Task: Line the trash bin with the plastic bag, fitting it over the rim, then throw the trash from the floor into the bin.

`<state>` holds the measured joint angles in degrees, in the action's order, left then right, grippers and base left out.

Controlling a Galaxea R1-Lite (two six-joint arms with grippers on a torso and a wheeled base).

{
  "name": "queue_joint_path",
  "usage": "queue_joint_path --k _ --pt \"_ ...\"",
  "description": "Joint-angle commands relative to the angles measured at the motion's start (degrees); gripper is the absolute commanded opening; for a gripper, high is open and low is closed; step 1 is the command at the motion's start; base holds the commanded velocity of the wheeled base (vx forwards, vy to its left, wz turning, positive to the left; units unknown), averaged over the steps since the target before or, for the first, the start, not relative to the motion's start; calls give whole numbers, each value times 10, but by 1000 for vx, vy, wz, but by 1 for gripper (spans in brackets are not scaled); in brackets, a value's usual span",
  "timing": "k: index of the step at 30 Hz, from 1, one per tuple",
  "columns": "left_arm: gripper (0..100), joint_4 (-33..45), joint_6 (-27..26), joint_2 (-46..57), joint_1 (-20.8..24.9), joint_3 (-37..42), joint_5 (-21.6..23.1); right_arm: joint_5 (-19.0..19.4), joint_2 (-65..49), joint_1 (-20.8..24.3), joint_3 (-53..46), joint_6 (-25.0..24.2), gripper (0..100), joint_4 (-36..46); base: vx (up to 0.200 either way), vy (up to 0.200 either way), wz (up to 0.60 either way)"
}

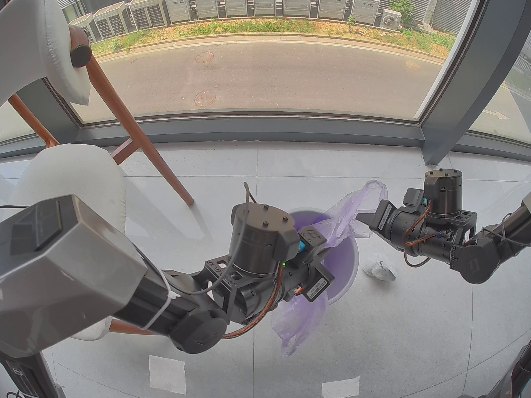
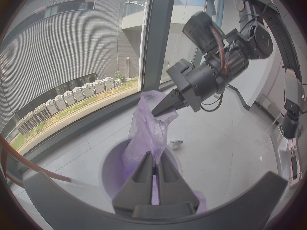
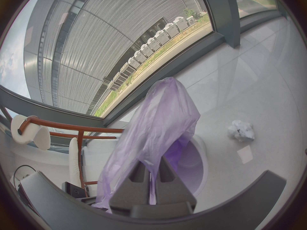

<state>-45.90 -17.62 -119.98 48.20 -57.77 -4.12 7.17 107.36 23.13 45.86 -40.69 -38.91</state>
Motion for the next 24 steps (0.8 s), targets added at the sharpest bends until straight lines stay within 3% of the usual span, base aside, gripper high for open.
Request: queue_joint_path --k 1,4,8,12,17,24 --pt "100 -8 6 -16 0 -12 0 -1 13 -14 6 23 0 -5 0 0 0" --pt "100 -9 13 -13 -1 -9 1 7 7 -34 -5 40 0 -20 0 0 0" --pt "100 -9 53 11 -2 4 -3 50 7 -50 -36 48 0 -65 0 0 0" --pt "100 4 79 50 -10 28 -9 85 13 -66 -73 92 0 -117 0 0 0" --pt "100 19 79 93 -40 112 -6 89 12 -69 -78 99 0 -125 0 0 0" --pt "100 22 74 119 -42 195 32 88 12 -69 -80 99 0 -126 0 0 0"
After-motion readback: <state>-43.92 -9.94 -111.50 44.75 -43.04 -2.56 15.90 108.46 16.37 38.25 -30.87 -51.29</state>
